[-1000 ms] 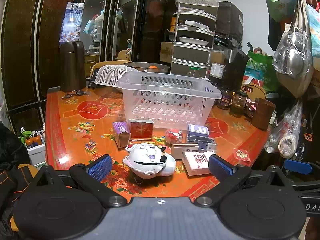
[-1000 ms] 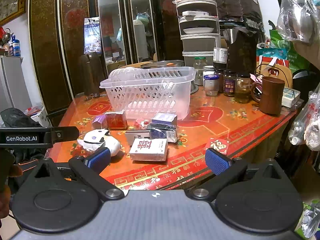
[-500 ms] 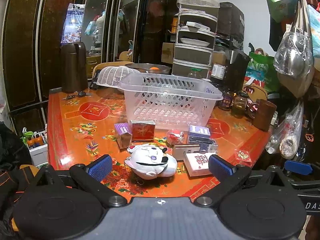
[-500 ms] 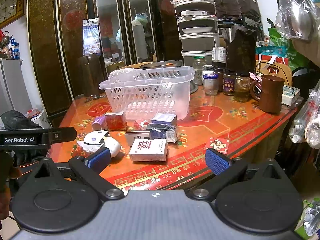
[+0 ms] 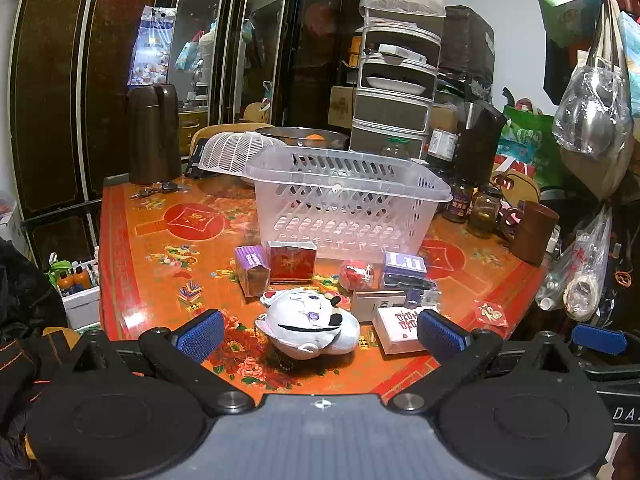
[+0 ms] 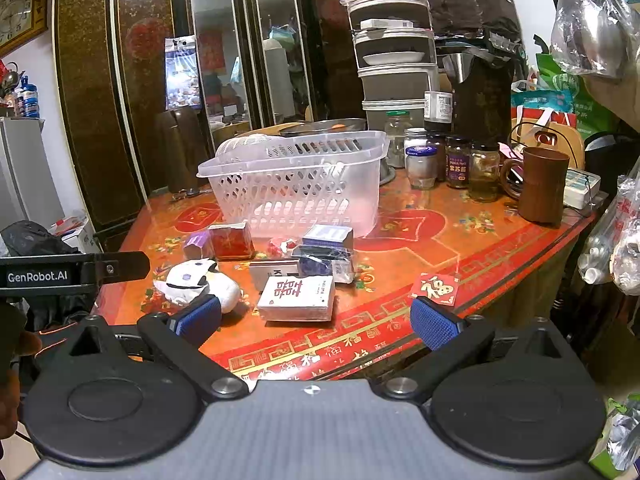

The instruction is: Organize objects

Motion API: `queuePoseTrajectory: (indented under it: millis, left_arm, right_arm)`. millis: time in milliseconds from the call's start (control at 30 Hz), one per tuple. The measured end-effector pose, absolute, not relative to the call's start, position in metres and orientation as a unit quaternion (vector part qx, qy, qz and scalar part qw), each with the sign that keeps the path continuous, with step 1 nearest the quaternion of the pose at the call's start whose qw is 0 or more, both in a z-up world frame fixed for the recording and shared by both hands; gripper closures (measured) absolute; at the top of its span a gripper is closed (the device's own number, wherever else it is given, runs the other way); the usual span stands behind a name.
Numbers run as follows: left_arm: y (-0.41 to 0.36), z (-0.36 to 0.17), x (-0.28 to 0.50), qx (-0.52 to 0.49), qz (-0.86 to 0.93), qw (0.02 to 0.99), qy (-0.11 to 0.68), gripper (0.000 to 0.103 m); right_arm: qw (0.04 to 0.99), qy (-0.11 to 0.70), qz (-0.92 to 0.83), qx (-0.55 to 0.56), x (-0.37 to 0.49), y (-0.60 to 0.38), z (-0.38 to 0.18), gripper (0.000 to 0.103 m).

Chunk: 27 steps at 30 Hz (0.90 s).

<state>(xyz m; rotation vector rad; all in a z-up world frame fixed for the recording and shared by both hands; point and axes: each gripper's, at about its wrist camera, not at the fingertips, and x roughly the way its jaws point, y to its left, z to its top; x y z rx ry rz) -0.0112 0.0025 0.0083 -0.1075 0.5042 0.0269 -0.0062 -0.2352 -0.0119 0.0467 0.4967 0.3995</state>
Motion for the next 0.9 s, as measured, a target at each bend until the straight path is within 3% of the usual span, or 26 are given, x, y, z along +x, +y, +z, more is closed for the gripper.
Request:
queuePoseTrajectory:
  millis: [900]
  left_arm:
    - [0.0033, 0.0085, -0.0113, -0.052, 0.015, 0.967, 0.248, 0.0]
  right_arm:
    - [0.947, 0.25, 0.201, 0.028, -0.0043, -0.2359, -0.013, 0.0]
